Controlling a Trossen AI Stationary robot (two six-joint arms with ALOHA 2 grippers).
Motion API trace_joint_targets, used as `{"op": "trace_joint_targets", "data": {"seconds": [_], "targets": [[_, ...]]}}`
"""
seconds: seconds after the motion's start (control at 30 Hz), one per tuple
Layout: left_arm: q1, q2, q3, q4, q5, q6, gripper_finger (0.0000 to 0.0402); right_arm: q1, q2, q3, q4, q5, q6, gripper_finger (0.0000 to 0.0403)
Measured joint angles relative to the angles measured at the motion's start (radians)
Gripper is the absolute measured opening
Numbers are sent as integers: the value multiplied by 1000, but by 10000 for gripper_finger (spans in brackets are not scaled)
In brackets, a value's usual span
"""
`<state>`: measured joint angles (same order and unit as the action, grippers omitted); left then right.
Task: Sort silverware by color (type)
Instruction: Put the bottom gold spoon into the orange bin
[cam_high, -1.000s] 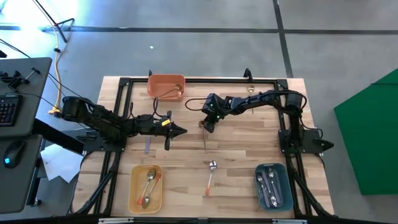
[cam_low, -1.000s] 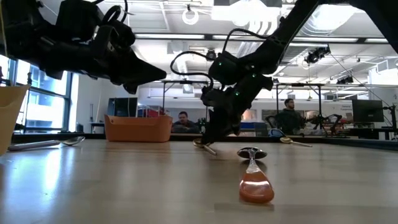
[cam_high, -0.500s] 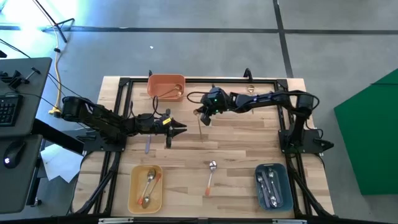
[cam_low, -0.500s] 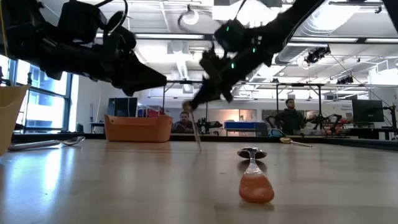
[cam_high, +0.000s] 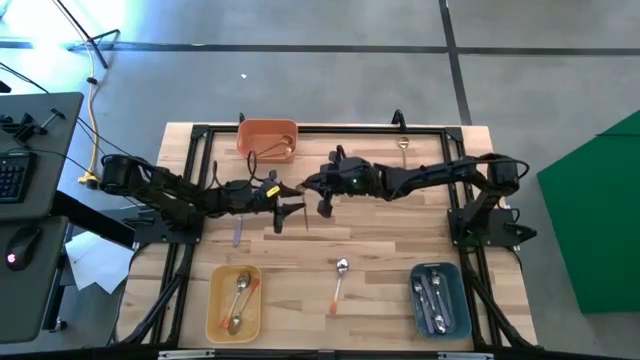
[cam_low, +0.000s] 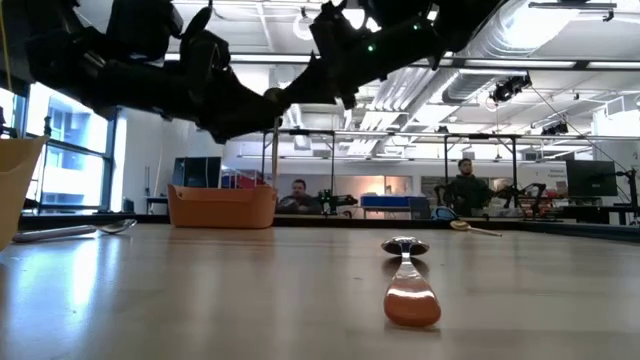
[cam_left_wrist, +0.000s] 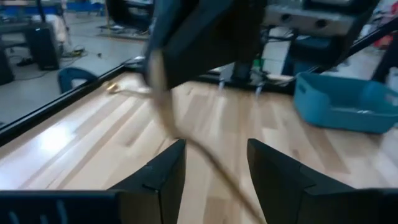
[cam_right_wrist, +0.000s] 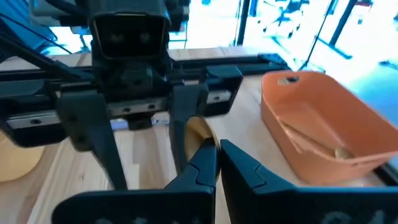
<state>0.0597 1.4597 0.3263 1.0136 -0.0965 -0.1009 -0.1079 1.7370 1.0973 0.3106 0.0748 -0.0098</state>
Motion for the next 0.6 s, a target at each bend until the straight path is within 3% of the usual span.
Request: {"op": "trace_joint_targets", "data": {"seconds": [0.23, 0.33, 0.5, 0.6], "targets": [[8, 0, 40, -34, 11, 8, 148, 18, 0, 0, 46, 5, -36, 0], [17, 0, 40, -34, 22, 12, 115, 18, 0, 0, 61, 5, -37, 0], [41, 0, 40, -38, 84, 11, 19, 22, 0, 0, 98, 6, -65, 1], [64, -14, 40, -38, 98, 5, 13, 28, 0, 0, 120, 28, -85, 2]]}}
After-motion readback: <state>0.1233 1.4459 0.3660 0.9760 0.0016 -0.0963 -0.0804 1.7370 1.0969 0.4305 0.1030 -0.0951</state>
